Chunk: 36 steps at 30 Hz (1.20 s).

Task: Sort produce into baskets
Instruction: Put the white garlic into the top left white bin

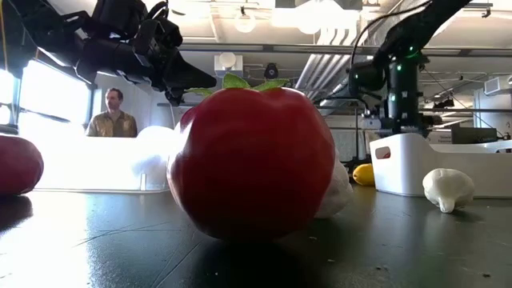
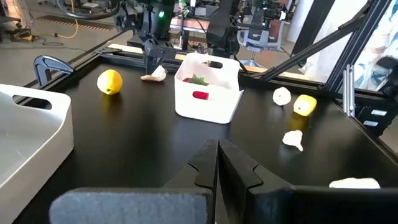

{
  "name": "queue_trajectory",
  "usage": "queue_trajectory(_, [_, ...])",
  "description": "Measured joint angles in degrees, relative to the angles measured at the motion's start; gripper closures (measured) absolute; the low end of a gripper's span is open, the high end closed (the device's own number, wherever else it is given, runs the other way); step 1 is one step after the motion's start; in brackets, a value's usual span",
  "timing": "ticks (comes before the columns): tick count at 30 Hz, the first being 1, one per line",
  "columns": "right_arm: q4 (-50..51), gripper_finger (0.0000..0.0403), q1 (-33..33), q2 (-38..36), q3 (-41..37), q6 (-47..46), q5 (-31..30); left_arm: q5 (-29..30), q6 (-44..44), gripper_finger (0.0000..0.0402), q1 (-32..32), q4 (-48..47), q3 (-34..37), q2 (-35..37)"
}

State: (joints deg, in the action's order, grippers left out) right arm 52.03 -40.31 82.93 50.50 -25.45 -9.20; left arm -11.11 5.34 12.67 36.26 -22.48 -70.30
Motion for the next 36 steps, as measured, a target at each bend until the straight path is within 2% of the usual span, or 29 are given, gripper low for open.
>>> queue_trajectory(3, [0.74,0.0158,-1.22,0.62,0.00,0.04,1.33,2.53,-0.47,0.0401,0.40,0.01,0.00,0.00])
queue_trajectory(7, [2.97,0.0152,-2.07,0.16,0.00,-3.31,2.12,7.10,-0.01,0.0401,2.78,0.03,0.00,0.00])
queue_trajectory(14, [4.06,0.0151,-2.44,0.16,0.00,-8.98,8.74,7.28,2.14,0.0401,9.89,0.01,0.00,0.02])
queue_trajectory(20, [5.43,0.0151,-2.45,0.16,0.00,-15.38,4.00,7.31,4.02,0.0401,15.18,-0.08,0.00,0.02])
queue_trajectory(29, [9.80,0.0151,-4.34,0.26,0.00,-15.02,-0.02,7.23,3.55,0.0401,18.52,-2.87,0.00,0.02])
queue_trajectory(33, [8.90,0.0151,-6.21,0.69,0.00,-10.57,-1.95,7.21,3.53,0.0401,18.83,-3.44,0.00,0.02])
queue_trajectory(36, [7.13,0.0151,-7.37,1.47,0.00,-2.60,-1.91,7.21,3.46,0.0402,18.83,-3.72,0.00,0.02])
